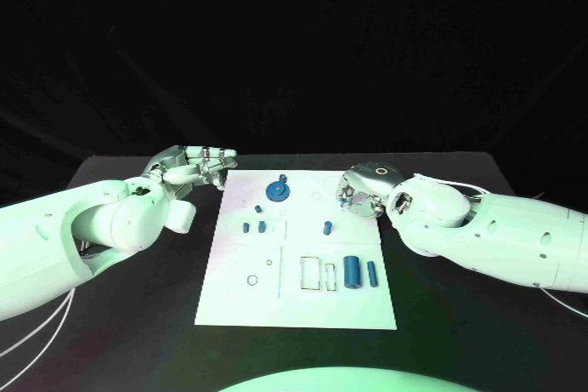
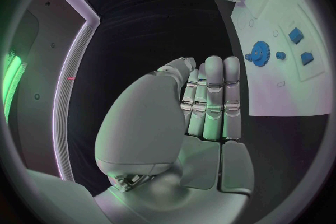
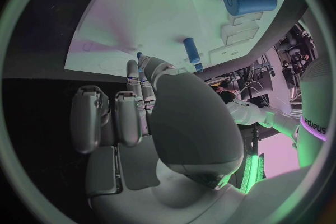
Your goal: Assemble the parts on the task board
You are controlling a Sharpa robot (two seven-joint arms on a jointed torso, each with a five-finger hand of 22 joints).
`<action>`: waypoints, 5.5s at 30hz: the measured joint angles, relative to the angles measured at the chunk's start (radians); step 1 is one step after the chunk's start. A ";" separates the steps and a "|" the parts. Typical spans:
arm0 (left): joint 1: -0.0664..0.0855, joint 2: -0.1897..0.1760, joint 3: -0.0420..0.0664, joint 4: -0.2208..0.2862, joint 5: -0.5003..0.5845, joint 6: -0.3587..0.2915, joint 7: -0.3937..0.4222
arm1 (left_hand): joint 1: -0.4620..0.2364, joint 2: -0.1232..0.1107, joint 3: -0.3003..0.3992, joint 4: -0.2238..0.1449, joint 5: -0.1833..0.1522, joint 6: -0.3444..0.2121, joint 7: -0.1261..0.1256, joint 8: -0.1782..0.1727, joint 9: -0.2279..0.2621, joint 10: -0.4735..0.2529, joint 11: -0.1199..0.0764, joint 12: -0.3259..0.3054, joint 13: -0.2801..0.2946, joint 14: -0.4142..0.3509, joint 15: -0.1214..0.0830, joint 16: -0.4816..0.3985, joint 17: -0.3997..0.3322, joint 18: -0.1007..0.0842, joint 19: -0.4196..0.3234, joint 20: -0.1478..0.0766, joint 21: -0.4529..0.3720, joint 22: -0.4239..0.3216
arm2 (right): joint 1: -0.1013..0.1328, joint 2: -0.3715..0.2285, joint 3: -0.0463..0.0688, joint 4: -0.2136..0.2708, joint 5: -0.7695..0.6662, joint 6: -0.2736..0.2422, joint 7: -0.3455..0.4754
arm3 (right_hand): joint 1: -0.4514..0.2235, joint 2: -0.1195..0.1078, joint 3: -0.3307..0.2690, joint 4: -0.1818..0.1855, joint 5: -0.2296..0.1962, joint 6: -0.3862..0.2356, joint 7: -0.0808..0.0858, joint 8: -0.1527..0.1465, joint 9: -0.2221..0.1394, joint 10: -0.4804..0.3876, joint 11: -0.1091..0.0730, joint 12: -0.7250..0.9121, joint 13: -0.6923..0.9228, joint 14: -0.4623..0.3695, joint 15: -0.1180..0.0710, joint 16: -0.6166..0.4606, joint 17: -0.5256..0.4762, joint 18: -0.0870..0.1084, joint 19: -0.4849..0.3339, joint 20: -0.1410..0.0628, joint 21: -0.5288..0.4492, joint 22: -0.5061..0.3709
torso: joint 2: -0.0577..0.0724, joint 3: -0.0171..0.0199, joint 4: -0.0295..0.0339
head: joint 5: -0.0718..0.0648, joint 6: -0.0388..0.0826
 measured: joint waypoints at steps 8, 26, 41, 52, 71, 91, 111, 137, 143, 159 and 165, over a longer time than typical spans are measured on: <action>0.000 0.001 0.000 -0.002 0.000 0.001 -0.002 | 0.000 0.000 0.000 0.000 0.000 0.000 0.000 0.000 0.000 -0.001 -0.001 0.002 0.000 0.000 0.000 0.000 0.000 0.000 0.000 0.000 0.000 0.000 | 0.014 -0.048 0.008 0.103 0.017 -0.021 0.000 | -0.008 -0.008 0.004 -0.004 0.000 0.000 0.000 0.000 0.001 0.007 -0.003 0.000 -0.001 0.000 0.000 0.000 -0.001 0.000 0.000 0.000 0.004 0.000 | 0.000 -0.0005 -0.0006 | 0.006 0.001; 0.000 0.024 -0.002 -0.002 -0.001 0.000 -0.003 | 0.000 0.000 0.000 0.000 0.000 0.000 0.000 0.000 -0.001 -0.001 -0.001 0.002 0.000 0.000 0.000 0.000 0.000 0.000 0.000 0.000 -0.005 -0.001 | -0.015 0.072 0.008 0.236 0.047 -0.037 0.014 | -0.017 -0.009 0.008 -0.008 0.005 -0.001 0.000 -0.003 0.002 0.010 -0.003 -0.004 -0.002 0.000 0.000 0.000 -0.004 0.000 0.000 0.000 0.004 0.000 | -0.001 -0.0031 0.0012 | 0.093 -0.005; 0.000 0.047 -0.002 0.001 -0.001 0.000 -0.003 | 0.000 0.000 0.000 0.000 0.000 -0.004 0.003 0.000 -0.001 -0.001 -0.001 0.002 0.000 0.000 0.000 0.000 -0.001 0.000 0.000 0.000 -0.004 -0.001 | -0.101 0.177 -0.003 0.153 0.045 -0.037 0.042 | -0.021 -0.005 0.008 -0.008 0.005 -0.002 -0.002 -0.006 0.002 0.010 -0.003 -0.008 -0.005 0.000 0.000 0.000 -0.004 0.000 0.000 0.000 0.004 0.000 | 0.000 -0.0037 0.0027 | 0.159 -0.035; 0.000 0.051 -0.002 0.001 -0.002 0.001 -0.004 | 0.000 0.000 0.000 0.000 0.000 -0.004 0.003 0.000 -0.001 -0.005 0.002 0.002 0.000 0.000 0.000 0.000 -0.001 0.000 0.000 0.000 -0.004 -0.001 | -0.113 0.197 -0.006 0.123 0.036 -0.029 0.043 | -0.025 -0.009 0.008 -0.008 0.005 -0.003 -0.002 -0.002 0.002 0.010 -0.003 -0.008 -0.005 0.000 0.000 0.000 -0.004 0.000 0.000 0.000 0.004 0.000 | 0.000 -0.0031 0.0024 | 0.176 -0.046; 0.000 0.053 -0.002 0.000 -0.002 0.002 -0.007 | 0.000 0.000 0.000 0.000 0.000 -0.004 0.003 0.000 -0.001 -0.005 0.002 0.002 0.000 0.000 0.000 0.000 -0.002 0.000 0.000 0.000 -0.004 -0.001 | -0.117 0.213 -0.007 0.098 0.020 -0.007 0.038 | -0.035 -0.008 0.011 -0.011 0.004 -0.001 0.000 -0.003 0.002 0.012 -0.001 -0.008 -0.005 0.000 0.000 0.000 -0.006 0.000 0.000 0.000 0.004 0.000 | 0.001 -0.0028 0.0026 | 0.187 -0.055; 0.000 0.054 -0.002 0.000 -0.002 0.004 -0.011 | 0.000 0.000 0.000 0.000 0.000 -0.005 0.002 0.000 -0.001 -0.005 0.002 0.002 0.000 0.000 0.000 0.000 -0.002 0.000 0.000 0.000 -0.004 -0.001 | -0.119 0.228 -0.010 0.083 0.016 0.013 0.036 | -0.035 -0.008 0.010 -0.011 0.004 -0.001 0.000 -0.006 0.002 0.014 0.001 -0.012 -0.005 0.000 0.000 0.000 -0.006 0.000 0.000 0.000 0.004 0.000 | 0.000 -0.0031 0.0022 | 0.193 -0.064; 0.000 0.054 -0.002 -0.001 -0.002 0.007 -0.017 | 0.000 0.000 0.000 0.000 0.000 -0.005 0.002 0.002 -0.001 -0.005 0.002 0.002 0.000 0.000 0.000 0.000 -0.002 0.000 0.000 0.000 -0.004 -0.001 | -0.121 0.243 -0.014 0.076 0.014 0.043 0.025 | -0.092 -0.028 0.006 -0.006 0.013 -0.037 0.021 -0.023 -0.002 -0.021 0.016 -0.044 -0.018 0.002 0.002 0.000 -0.011 0.000 -0.001 0.000 -0.005 0.000 | 0.000 -0.0033 0.0016 | 0.194 -0.067; 0.000 0.048 -0.003 -0.003 -0.002 0.013 -0.029 | 0.000 0.000 0.000 0.000 0.000 -0.005 0.002 0.004 -0.002 -0.005 0.002 0.009 0.001 0.000 0.000 0.000 -0.003 0.000 0.000 0.000 -0.008 -0.003 | -0.091 0.095 0.000 0.206 0.013 -0.003 0.000 | -0.125 -0.051 -0.024 -0.018 0.013 -0.104 0.044 -0.029 -0.025 -0.138 0.048 -0.040 -0.053 0.003 0.029 -0.004 -0.025 0.000 -0.027 0.034 -0.069 0.000 | -0.001 -0.0031 0.0008 | 0.167 -0.050; 0.000 0.042 -0.004 -0.002 -0.002 0.015 -0.030 | 0.000 0.000 0.000 0.000 0.000 -0.005 0.002 0.004 -0.002 -0.005 0.002 0.009 0.001 0.000 0.000 0.000 -0.004 0.000 0.000 0.000 -0.008 -0.004 | -0.019 -0.025 0.010 0.235 0.038 0.008 -0.011 | -0.145 -0.071 -0.091 -0.011 0.013 -0.129 0.026 -0.029 -0.036 -0.189 0.044 -0.040 -0.065 0.003 0.029 -0.028 -0.057 0.008 -0.059 0.037 -0.135 0.000 | -0.002 -0.0037 -0.0012 | 0.138 -0.036; 0.000 0.041 -0.008 -0.003 -0.002 0.022 -0.030 | 0.000 0.000 -0.003 -0.003 0.000 -0.005 0.002 0.004 -0.003 -0.005 0.002 0.009 0.001 0.000 0.000 0.000 -0.004 0.000 0.000 0.000 -0.008 -0.004 | -0.005 -0.083 0.009 0.198 0.056 0.076 -0.025 | -0.106 -0.027 -0.252 0.008 0.019 -0.161 0.000 -0.029 -0.048 -0.229 0.050 0.012 -0.076 0.000 0.033 -0.035 -0.066 0.016 -0.076 0.043 -0.181 0.000 | -0.004 -0.0048 -0.0035 | 0.103 -0.018; 0.000 0.041 -0.008 -0.004 -0.002 0.023 -0.029 | 0.000 0.000 -0.003 -0.003 0.000 -0.005 0.002 0.004 -0.003 -0.005 0.002 0.009 0.002 0.000 0.000 -0.004 -0.005 0.000 0.000 0.000 -0.008 -0.004 | -0.014 -0.062 0.008 0.184 0.052 0.091 -0.025 | -0.095 -0.016 -0.256 0.012 0.019 -0.156 -0.005 -0.029 -0.049 -0.225 0.046 0.033 -0.076 0.000 0.033 -0.029 -0.057 0.016 -0.066 0.041 -0.164 0.000 | -0.003 -0.0058 -0.0024 | 0.105 -0.021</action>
